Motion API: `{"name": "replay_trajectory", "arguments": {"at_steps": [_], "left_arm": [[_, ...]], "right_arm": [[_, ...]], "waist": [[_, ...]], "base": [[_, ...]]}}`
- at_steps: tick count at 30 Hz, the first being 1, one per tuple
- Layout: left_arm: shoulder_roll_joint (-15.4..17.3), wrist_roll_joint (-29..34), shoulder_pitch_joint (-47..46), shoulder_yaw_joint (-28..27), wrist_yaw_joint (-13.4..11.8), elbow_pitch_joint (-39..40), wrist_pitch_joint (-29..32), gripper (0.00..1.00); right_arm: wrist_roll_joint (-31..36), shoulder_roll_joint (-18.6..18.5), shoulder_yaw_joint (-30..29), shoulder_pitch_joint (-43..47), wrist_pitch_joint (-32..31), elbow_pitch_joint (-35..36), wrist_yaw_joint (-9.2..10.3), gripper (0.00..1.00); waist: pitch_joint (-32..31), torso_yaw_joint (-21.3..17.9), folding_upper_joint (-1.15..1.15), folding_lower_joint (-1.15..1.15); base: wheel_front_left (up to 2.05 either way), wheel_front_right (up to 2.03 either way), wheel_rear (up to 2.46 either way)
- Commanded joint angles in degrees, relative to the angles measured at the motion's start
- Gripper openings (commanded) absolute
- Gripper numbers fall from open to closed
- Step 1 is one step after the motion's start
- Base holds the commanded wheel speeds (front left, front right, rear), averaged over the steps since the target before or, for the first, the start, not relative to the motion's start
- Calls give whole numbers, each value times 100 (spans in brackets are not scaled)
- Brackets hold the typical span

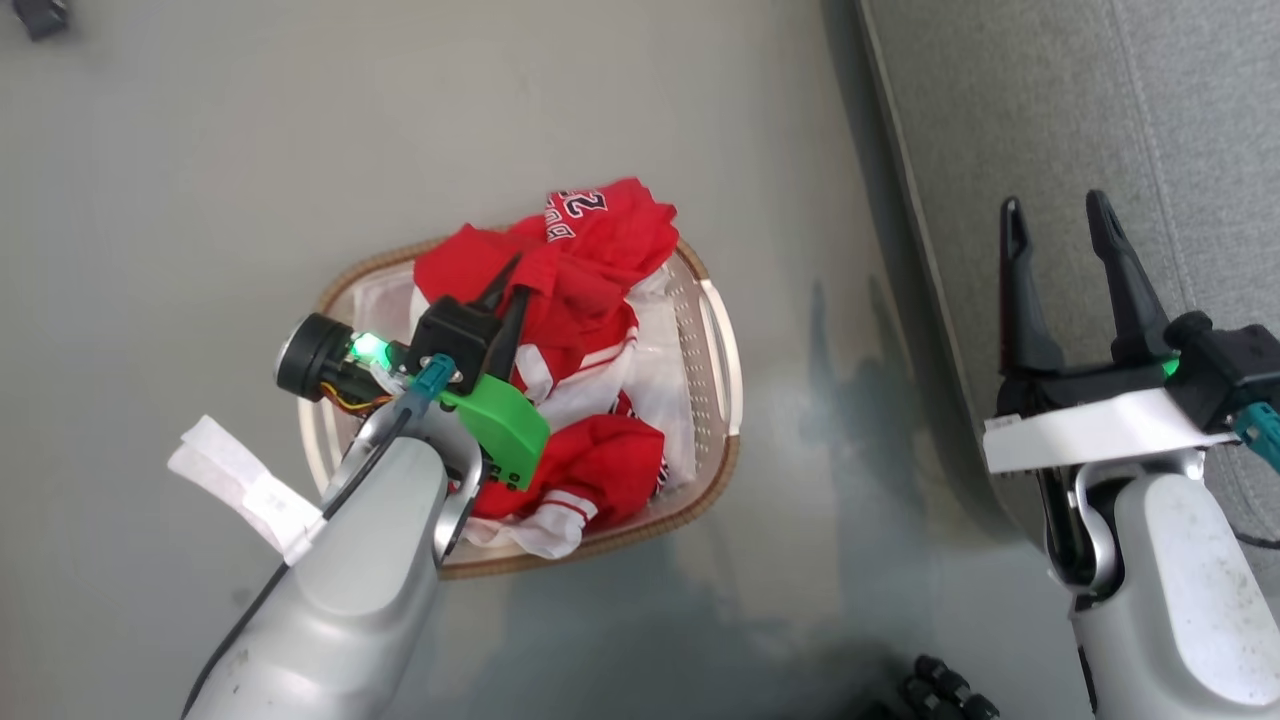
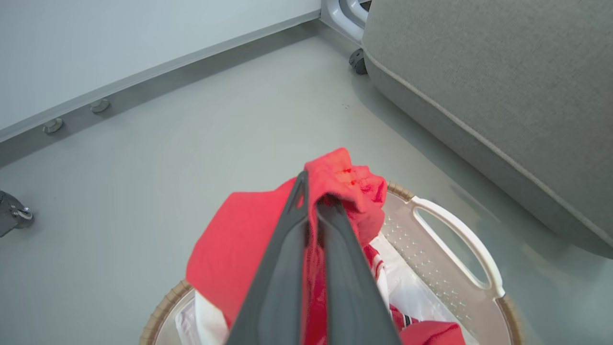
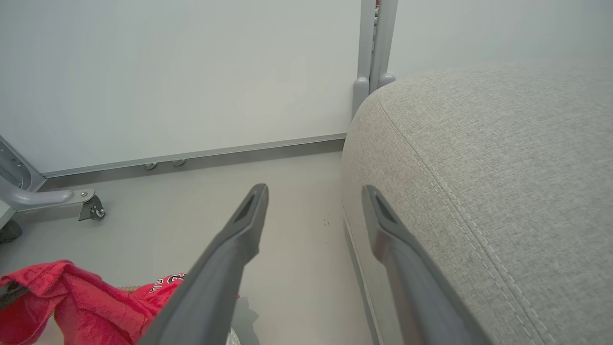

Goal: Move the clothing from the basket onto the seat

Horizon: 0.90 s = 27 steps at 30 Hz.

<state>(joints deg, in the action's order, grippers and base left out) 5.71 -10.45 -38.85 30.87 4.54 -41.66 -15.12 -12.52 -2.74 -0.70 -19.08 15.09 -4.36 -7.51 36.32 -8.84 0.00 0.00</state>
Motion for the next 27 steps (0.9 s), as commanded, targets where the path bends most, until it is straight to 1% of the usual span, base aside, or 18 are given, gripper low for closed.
{"name": "replay_trajectory", "arguments": {"at_steps": [1, 6, 9, 13, 16, 22, 27], "left_arm": [[6, -15, 140, -14, 55, 132, -4, 0], [23, -38, 368, 108, 208, 566, -4, 0], [79, -126, 473, 212, 262, 763, -4, 0], [218, -250, 458, 445, 294, 955, -5, 0], [397, -422, 286, 788, 298, 1095, -4, 0], [765, -775, -222, 1185, 298, 1413, 124, 0], [982, -969, -746, 1345, 297, 1716, 340, 0]], "right_arm": [[60, -27, -50, 163, 12, -55, 4, 100], [209, -27, -141, 532, 12, -218, 4, 100], [270, -27, -128, 776, 12, -294, 4, 100], [314, -27, -77, 1100, 12, -353, 4, 100], [303, -27, -14, 1336, 12, -421, 4, 100], [310, -28, 142, 1647, 12, -430, 4, 100], [316, -26, 350, 1637, 12, -390, 4, 100]], "waist": [[-661, 329, 0, 0], [-1468, 578, 0, 0], [-1948, 660, 0, 0], [-2511, 722, 0, 0], [-2934, 734, 0, 0], [-3465, 729, 0, 0], [-3603, 702, 0, 0]], "base": [[0, 0, 0], [0, 0, 0], [0, 0, 0], [0, 0, 0], [0, 0, 0], [0, 0, 0], [0, 0, 0]]}}
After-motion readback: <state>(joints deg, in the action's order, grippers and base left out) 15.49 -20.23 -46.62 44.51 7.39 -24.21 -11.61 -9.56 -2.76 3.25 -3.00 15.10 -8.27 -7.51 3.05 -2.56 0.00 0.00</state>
